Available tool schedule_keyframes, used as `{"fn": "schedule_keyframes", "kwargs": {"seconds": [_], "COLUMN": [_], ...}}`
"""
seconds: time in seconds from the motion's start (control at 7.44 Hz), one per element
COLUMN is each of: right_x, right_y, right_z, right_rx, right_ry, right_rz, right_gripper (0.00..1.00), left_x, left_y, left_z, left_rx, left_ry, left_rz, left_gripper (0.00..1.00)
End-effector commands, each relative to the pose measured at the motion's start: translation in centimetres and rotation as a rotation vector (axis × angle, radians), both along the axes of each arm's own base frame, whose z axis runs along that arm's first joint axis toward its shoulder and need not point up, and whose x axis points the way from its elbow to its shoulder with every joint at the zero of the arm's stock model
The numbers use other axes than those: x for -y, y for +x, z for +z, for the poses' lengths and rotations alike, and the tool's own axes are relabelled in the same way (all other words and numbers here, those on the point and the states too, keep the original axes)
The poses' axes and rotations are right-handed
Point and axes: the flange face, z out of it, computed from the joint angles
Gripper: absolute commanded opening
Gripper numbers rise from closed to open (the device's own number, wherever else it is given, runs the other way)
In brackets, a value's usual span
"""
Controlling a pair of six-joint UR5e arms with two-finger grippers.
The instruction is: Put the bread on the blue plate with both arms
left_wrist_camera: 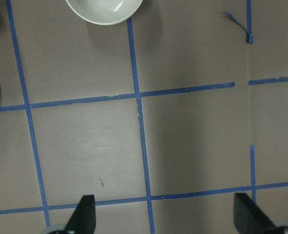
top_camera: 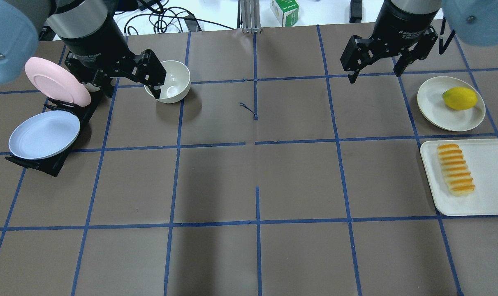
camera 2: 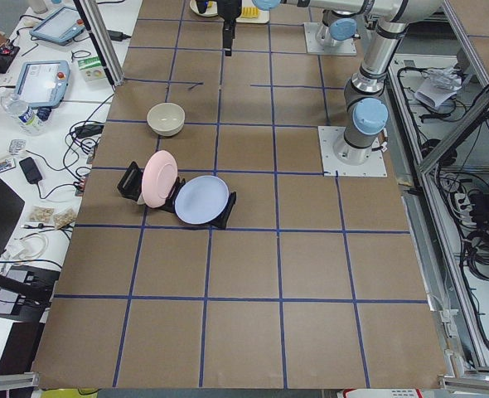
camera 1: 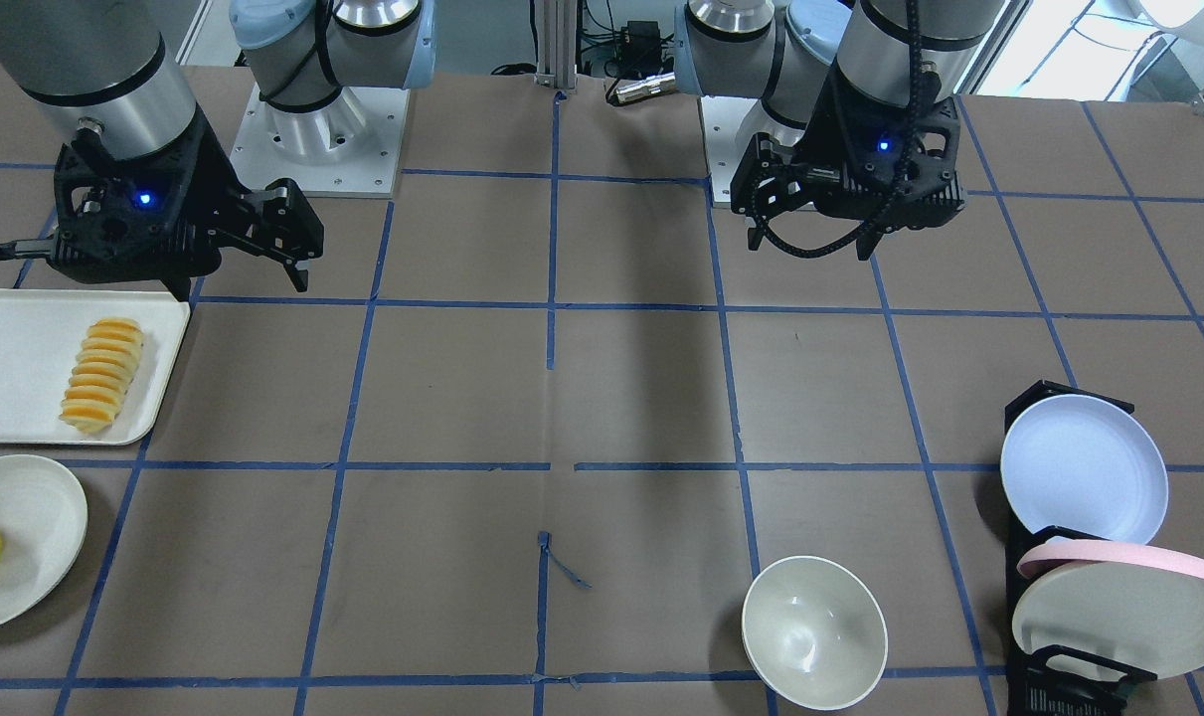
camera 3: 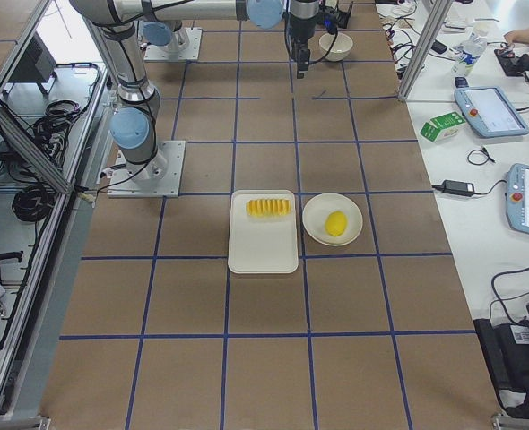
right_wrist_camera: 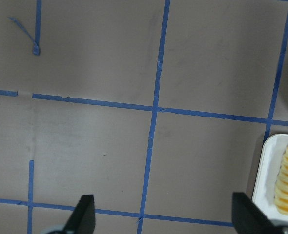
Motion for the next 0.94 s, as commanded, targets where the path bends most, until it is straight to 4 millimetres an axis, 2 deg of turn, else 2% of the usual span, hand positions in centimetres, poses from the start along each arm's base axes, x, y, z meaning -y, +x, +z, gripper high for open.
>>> {"fn": "schedule_keyframes", "kwargs": {"seconds": [0.0, 0.13, 0.27, 0.4, 0.54, 0.67, 0.81], "right_x": [0.0, 0.1, 0.0, -0.3, -0.4, -0.1, -0.9], "right_y": [-0.1, 0.0, -0.5, -1.1, -4.2, -9.1, -13.3], "right_z": [-0.2, -0.2, -0.4, -0.4, -0.2, -1.8, -5.3], "right_rx": [-0.002, 0.001, -0.001, -0.013, -0.039, -0.016, 0.002], "right_ry": [0.002, 0.002, 0.014, 0.030, 0.041, 0.062, 0.103], "right_rz": [-0.002, 0.002, 0.004, -0.020, -0.052, -0.045, -0.049], "right_gripper": [1.00, 1.00, 1.00, 1.00, 1.00, 1.00, 1.00], "left_x": [0.1, 0.3, 0.9, 2.0, 2.7, 3.2, 2.9], "left_y": [0.3, 1.0, 2.9, 7.7, 13.4, 19.0, 23.8], "left_z": [-0.1, -0.1, -0.1, -0.2, -0.3, -1.4, -1.8], "left_rx": [0.004, 0.007, 0.006, 0.008, 0.005, -0.010, -0.010], "left_ry": [-0.004, -0.007, -0.010, -0.006, -0.003, 0.021, 0.027], "left_rz": [0.002, 0.019, 0.039, 0.115, 0.222, 0.334, 0.423], "left_gripper": [1.00, 1.00, 1.00, 1.00, 1.00, 1.00, 1.00]}}
